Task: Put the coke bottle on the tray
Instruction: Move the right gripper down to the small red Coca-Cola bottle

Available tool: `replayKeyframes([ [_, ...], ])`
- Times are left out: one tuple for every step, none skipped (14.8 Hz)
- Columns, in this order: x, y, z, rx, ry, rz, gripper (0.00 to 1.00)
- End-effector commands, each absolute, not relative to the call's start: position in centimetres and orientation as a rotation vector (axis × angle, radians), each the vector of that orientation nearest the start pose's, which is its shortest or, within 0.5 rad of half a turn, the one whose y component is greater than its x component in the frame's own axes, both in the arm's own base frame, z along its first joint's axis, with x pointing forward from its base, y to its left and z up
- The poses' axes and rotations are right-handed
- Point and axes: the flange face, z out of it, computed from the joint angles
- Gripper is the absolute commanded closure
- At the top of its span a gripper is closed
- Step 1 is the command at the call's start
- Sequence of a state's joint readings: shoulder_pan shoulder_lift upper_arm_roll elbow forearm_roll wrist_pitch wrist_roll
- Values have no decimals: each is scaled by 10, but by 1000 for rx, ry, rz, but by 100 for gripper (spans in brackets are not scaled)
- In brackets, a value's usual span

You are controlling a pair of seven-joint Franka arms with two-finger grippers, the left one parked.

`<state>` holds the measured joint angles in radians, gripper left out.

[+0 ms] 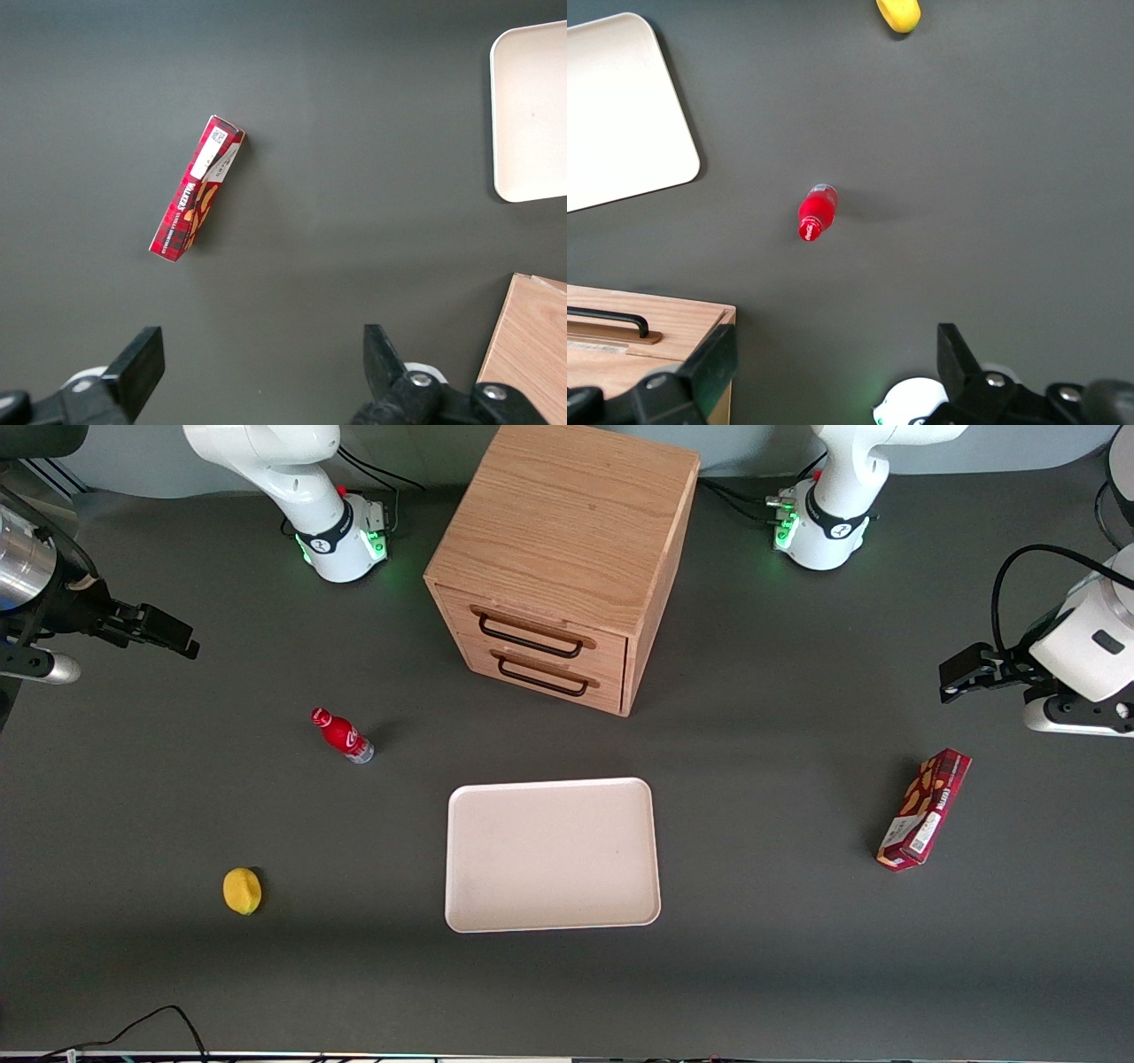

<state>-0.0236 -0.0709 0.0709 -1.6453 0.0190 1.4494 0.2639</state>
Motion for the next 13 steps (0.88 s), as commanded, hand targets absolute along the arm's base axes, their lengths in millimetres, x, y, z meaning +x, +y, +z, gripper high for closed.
replayKeyframes([
  [523, 30, 624, -3108, 347, 235, 0],
  [525, 31, 624, -3108, 338, 240, 0],
  [523, 30, 619, -3107, 340, 273, 0],
  [523, 32, 613, -3103, 317, 301, 0],
  [523, 36, 603, -3103, 303, 327, 0],
  [523, 44, 586, -3107, 282, 356, 0],
  [523, 51, 563, -3110, 266, 378, 0],
  [522, 61, 536, -3114, 245, 369, 0],
  [521, 66, 507, -3118, 235, 329, 0],
  [519, 69, 480, -3119, 231, 293, 0],
  [517, 72, 451, -3122, 228, 278, 0],
  [514, 72, 425, -3122, 233, 242, 0],
  [509, 71, 402, -3121, 238, 208, 0],
])
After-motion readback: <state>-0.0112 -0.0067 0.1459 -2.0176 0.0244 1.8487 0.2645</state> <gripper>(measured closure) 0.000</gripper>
